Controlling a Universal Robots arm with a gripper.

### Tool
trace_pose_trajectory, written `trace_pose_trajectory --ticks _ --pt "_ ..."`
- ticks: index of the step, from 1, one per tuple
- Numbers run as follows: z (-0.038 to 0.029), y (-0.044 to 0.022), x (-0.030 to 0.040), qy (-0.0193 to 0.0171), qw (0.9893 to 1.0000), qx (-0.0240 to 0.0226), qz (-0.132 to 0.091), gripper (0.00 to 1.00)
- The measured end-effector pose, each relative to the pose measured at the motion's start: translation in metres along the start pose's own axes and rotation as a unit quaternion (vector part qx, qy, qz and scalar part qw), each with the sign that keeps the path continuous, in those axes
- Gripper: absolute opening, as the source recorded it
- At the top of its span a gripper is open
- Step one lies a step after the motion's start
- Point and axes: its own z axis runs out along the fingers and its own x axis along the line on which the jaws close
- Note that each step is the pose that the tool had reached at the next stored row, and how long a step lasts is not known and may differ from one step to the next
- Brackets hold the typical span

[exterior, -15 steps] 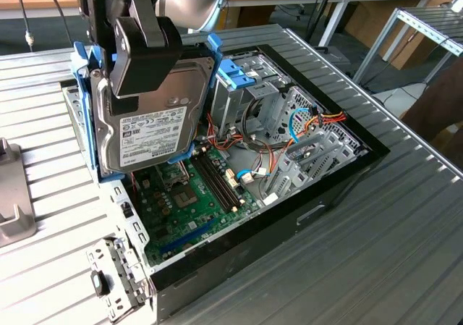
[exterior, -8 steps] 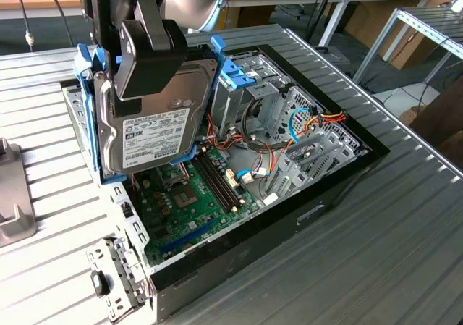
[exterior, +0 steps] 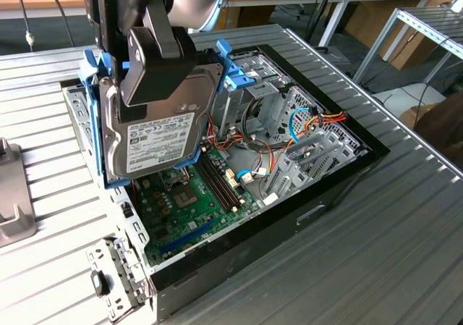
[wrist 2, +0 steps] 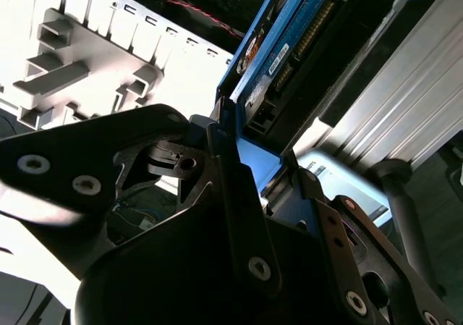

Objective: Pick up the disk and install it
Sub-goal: 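Pick up the disk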

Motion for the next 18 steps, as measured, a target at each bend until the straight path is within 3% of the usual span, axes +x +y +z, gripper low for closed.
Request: trace_pose_trajectory --ticks 18 --pt "-0.0008 -0.0092 0.0058 0.0 1.0 0.0 0.0 0.37"
